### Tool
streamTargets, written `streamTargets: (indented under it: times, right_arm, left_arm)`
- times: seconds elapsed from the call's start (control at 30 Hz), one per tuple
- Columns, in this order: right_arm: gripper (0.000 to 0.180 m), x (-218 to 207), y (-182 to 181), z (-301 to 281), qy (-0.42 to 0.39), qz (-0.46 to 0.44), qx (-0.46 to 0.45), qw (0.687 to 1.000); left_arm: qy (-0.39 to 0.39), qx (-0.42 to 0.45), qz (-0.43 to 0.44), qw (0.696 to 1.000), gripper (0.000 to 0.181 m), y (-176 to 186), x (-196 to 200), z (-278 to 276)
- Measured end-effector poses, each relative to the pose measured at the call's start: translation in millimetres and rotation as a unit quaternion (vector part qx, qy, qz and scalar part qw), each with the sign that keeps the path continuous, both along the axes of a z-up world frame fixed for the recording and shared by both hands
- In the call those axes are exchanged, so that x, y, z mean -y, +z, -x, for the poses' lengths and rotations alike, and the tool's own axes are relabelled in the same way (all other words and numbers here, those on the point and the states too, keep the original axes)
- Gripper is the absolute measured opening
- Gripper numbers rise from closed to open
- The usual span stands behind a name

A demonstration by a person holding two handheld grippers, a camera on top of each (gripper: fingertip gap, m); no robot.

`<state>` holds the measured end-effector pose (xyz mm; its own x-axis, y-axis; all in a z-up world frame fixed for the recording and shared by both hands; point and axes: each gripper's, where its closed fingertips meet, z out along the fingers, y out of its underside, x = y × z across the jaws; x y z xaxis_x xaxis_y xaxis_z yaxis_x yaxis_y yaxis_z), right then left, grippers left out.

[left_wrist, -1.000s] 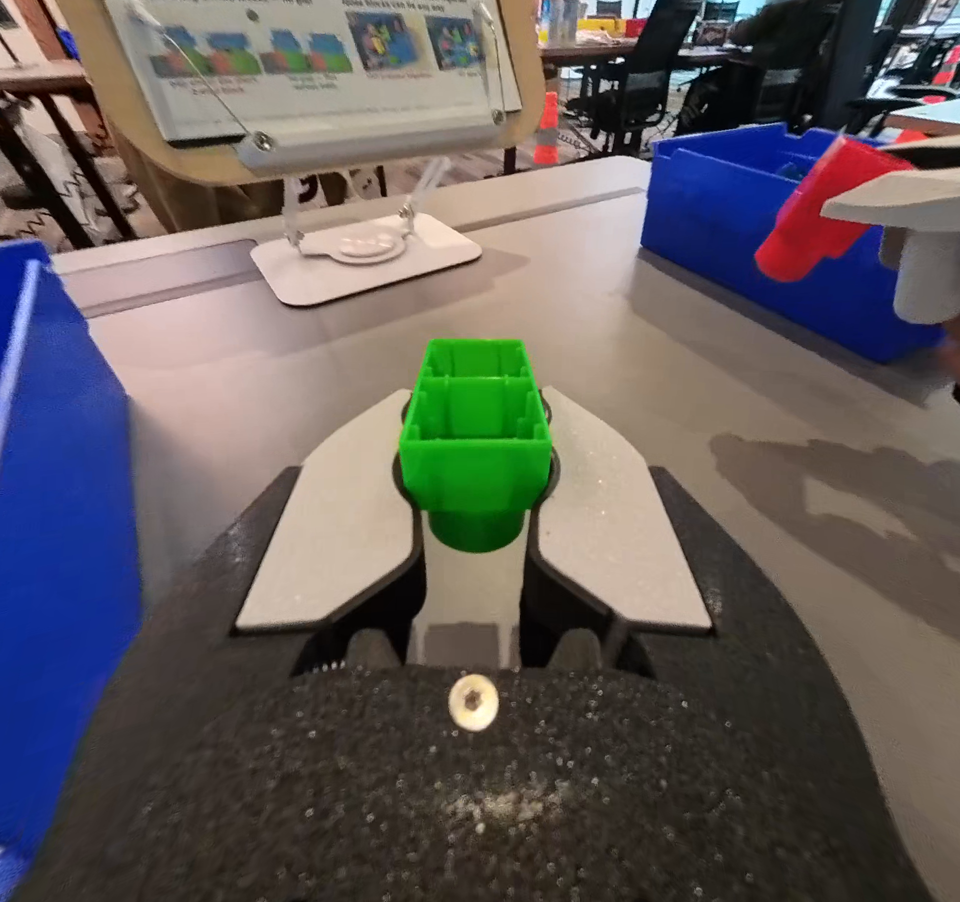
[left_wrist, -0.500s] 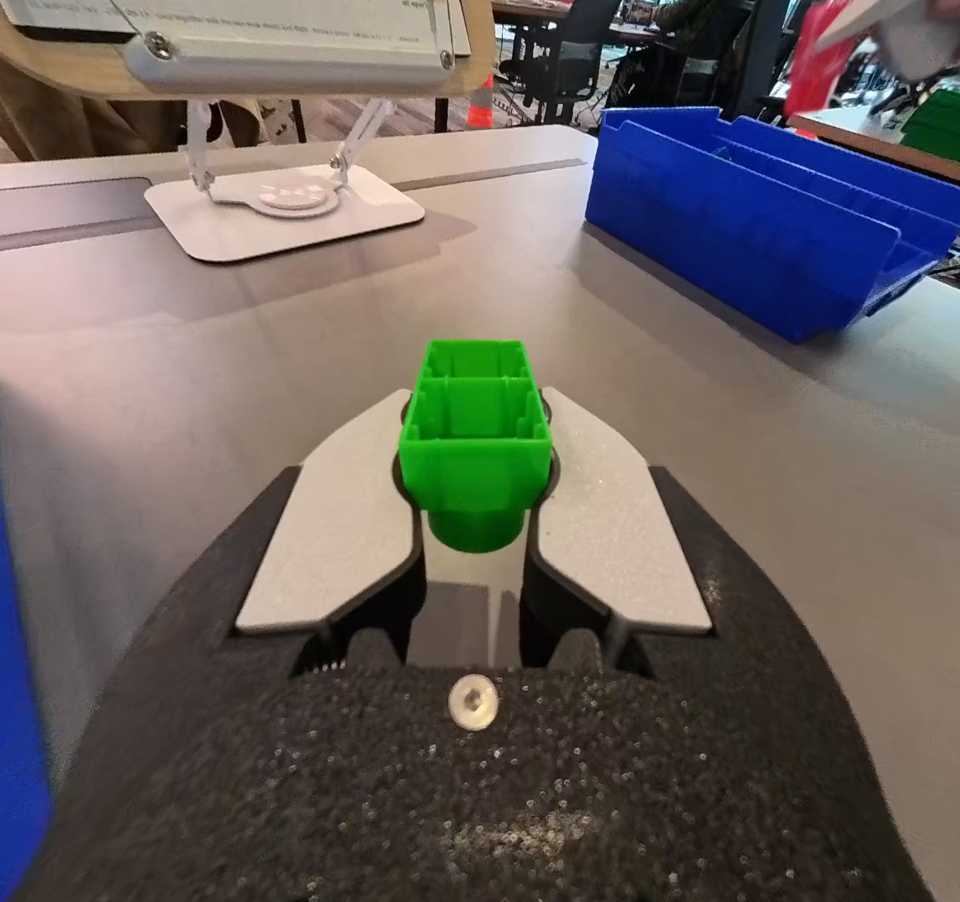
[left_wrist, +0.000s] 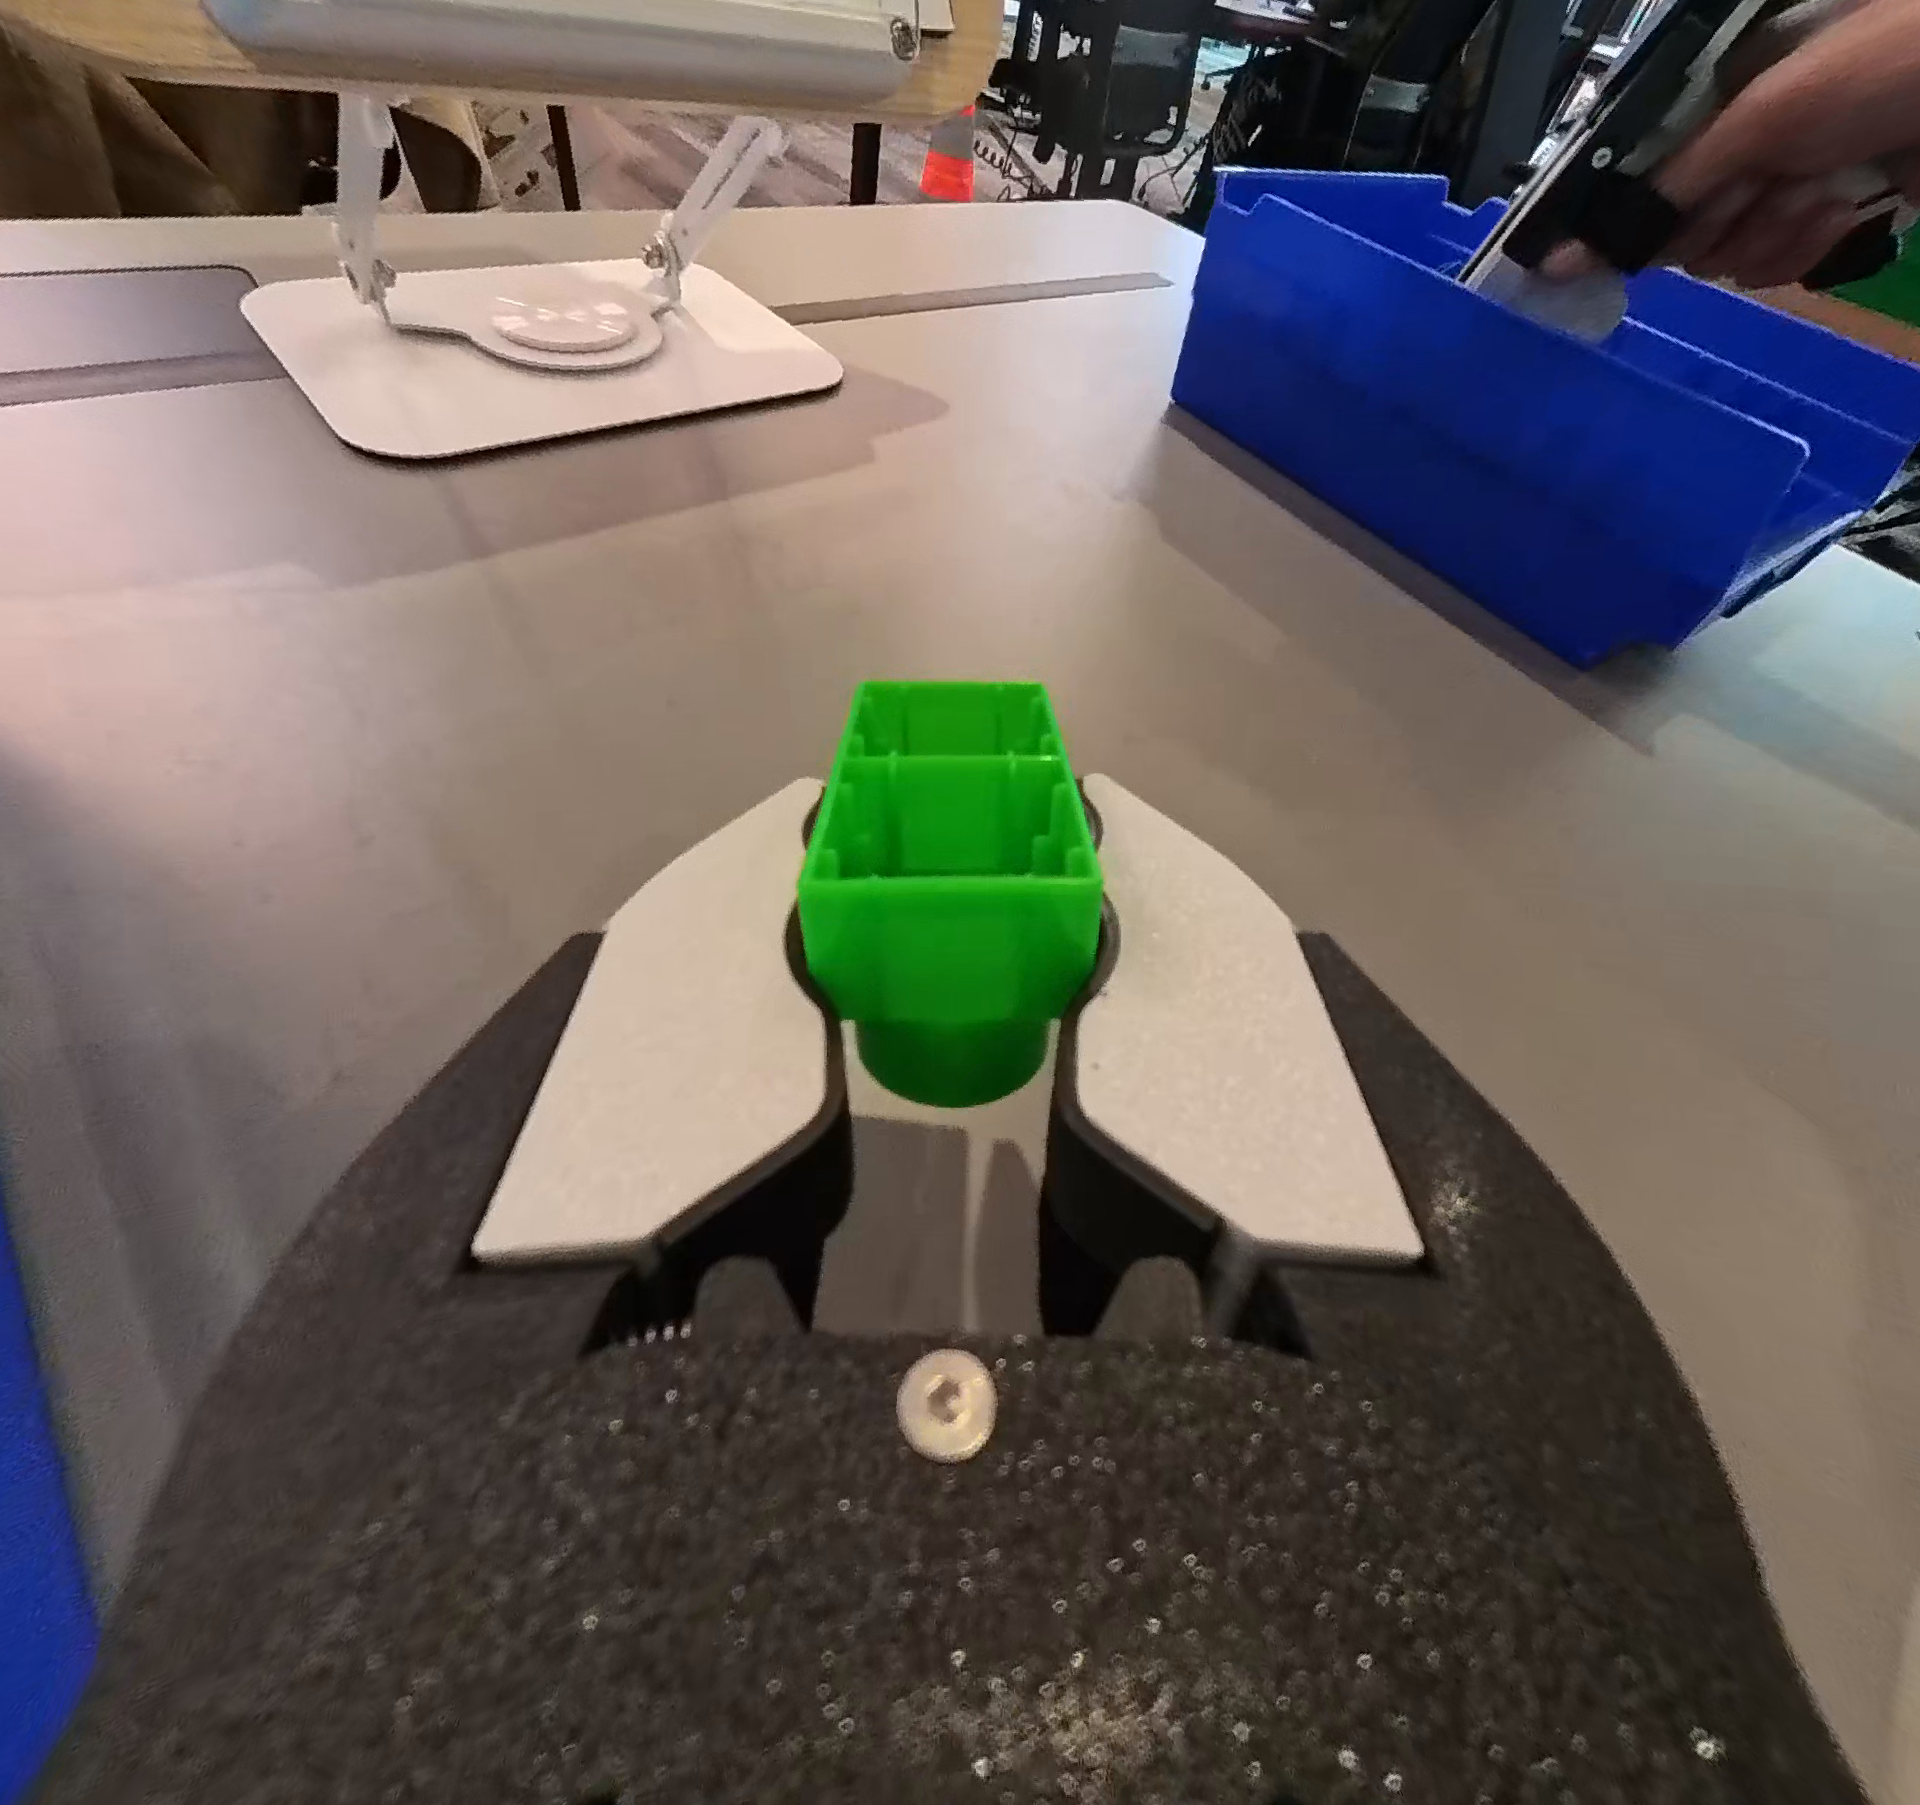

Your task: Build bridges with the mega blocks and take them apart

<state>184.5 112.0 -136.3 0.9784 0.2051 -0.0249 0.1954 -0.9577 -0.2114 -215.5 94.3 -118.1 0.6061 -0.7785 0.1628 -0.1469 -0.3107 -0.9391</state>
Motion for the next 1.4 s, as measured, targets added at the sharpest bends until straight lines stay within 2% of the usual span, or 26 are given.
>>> streamTargets:
  times: [0.13, 0.23, 0.3, 0.37, 0.4, 0.47, 0.53, 0.6, 0.7, 0.77, 0.87, 1.0, 1.07, 1.23, 1.4]
  right_arm:
    - [0.058, -5, 17, 0, -0.004, -0.044, -0.019, 0.999]
    - [0.059, -8, 75, 22, 0.001, -0.188, -0.056, 0.980]
    - [0.062, 3, 125, 56, 0.022, -0.316, -0.087, 0.945]
    - [0.061, 30, 168, 115, 0.065, -0.442, -0.163, 0.880]
    - [0.059, 49, 177, 150, 0.091, -0.478, -0.217, 0.846]
    - [0.060, 83, 166, 216, 0.137, -0.492, -0.326, 0.795]
    - [0.061, 101, 129, 261, 0.157, -0.476, -0.370, 0.782]
    - [0.059, 107, 100, 282, 0.167, -0.488, -0.368, 0.773]
    - [0.055, 113, 86, 288, 0.179, -0.499, -0.369, 0.763]
    - [0.055, 113, 85, 282, 0.167, -0.502, -0.364, 0.766]
    - [0.053, 116, 83, 278, 0.155, -0.490, -0.388, 0.765]
    - [0.053, 118, 75, 274, 0.166, -0.487, -0.366, 0.775]
    - [0.053, 118, 76, 272, 0.168, -0.487, -0.367, 0.775]
    - [0.053, 122, 80, 267, 0.167, -0.486, -0.375, 0.772]
    - [0.053, 124, 77, 266, 0.169, -0.478, -0.378, 0.774]
  left_arm:
    - [-0.002, -0.002, -0.002, 1.000, 0.041, 0, 1, 0]
    - [-0.007, -0.005, -0.005, 1.000, 0.041, 0, 2, -2]
    - [-0.012, -0.006, -0.006, 1.000, 0.041, 0, 3, -3]
    - [-0.020, -0.005, -0.006, 1.000, 0.041, 0, 5, -6]
    - [-0.025, -0.005, -0.004, 1.000, 0.041, -1, 6, -7]
    - [-0.034, -0.008, -0.001, 0.999, 0.041, -2, 7, -11]
    - [-0.047, -0.012, -0.001, 0.999, 0.041, -3, 10, -15]
    - [-0.059, -0.018, -0.004, 0.998, 0.041, -4, 13, -18]
    - [-0.127, -0.058, 0.025, 0.990, 0.040, -9, 25, -32]
    - [-0.167, -0.156, 0.076, 0.971, 0.040, -18, 26, -37]
    - [-0.201, -0.277, 0.118, 0.932, 0.041, -10, 11, -46]
    - [-0.286, -0.425, 0.144, 0.846, 0.041, -15, 1, -63]
    - [-0.323, -0.493, 0.119, 0.799, 0.041, -24, -5, -68]
    - [-0.385, -0.565, 0.116, 0.720, 0.041, -47, -6, -78]
    - [-0.399, -0.572, 0.129, 0.705, 0.041, -65, -14, -84]
